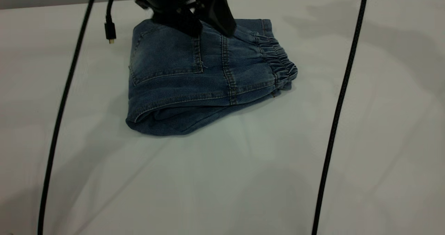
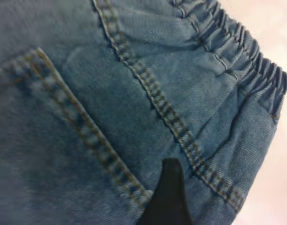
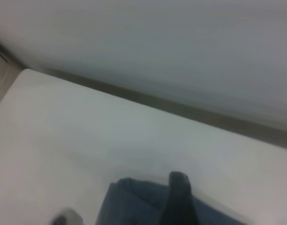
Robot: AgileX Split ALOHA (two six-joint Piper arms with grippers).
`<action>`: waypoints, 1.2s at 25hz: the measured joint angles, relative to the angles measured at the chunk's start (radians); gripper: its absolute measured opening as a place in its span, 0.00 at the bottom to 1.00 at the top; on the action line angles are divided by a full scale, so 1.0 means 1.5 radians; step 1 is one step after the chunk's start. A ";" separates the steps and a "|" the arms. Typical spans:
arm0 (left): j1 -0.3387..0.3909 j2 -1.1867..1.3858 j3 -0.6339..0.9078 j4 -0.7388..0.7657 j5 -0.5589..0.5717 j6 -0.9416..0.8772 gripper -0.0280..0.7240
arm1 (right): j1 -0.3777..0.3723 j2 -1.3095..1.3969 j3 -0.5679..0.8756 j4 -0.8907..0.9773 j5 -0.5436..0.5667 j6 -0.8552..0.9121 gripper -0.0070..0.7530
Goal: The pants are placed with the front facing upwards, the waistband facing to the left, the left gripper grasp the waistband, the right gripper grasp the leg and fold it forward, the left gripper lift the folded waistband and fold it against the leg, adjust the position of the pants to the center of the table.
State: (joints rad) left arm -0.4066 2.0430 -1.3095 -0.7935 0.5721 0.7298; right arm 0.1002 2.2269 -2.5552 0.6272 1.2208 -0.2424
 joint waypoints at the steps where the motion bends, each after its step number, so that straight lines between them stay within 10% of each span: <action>1: 0.005 -0.014 0.000 0.009 0.000 0.001 0.82 | 0.000 -0.005 0.017 -0.001 0.000 -0.005 0.64; 12: 0.118 -0.245 0.000 0.139 0.141 -0.009 0.82 | 0.020 -0.010 0.139 0.002 -0.003 -0.033 0.64; 30: 0.206 -0.595 -0.001 0.145 0.137 -0.024 0.82 | 0.276 0.070 0.370 -0.146 -0.140 -0.058 0.64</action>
State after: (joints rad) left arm -0.0981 1.1504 -1.3104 -0.5757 0.7774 0.6939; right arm 0.5139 2.3315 -2.0007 0.4089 1.0110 -0.3288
